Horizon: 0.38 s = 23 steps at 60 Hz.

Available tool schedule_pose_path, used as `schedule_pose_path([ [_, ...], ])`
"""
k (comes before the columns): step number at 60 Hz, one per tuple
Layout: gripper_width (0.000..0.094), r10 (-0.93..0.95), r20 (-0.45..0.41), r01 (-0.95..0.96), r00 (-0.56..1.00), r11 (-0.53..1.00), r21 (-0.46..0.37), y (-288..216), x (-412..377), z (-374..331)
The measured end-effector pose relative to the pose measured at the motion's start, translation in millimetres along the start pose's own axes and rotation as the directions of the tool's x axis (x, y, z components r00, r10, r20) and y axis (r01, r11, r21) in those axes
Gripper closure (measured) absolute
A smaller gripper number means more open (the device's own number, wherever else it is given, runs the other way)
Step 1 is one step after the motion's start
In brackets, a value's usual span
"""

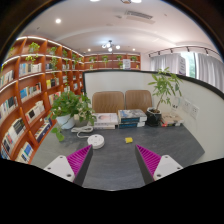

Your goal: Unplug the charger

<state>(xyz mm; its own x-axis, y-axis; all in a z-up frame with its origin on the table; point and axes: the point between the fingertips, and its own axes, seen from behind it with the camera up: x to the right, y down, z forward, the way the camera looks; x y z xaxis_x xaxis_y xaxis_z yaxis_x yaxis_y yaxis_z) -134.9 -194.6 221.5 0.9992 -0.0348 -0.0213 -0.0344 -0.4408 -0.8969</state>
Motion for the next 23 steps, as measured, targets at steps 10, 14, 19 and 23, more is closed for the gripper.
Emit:
schedule_pose_path([
  [10,0.0080,0.010,-0.001,-0.010,1.000,1.000,-0.005,10.7,-0.2,-10.0],
  [14,0.0081,0.011,-0.007,-0.011,1.000,1.000,-0.005,14.8,1.2,-12.1],
  [19,0.0081,0.004,-0.004,-0.004,1.000,1.000,-0.006,18.5,0.2,-13.1],
  [23,0.0082,0.008,0.008,-0.008,1.000,1.000,-0.016,22.4,-2.3,-12.2],
])
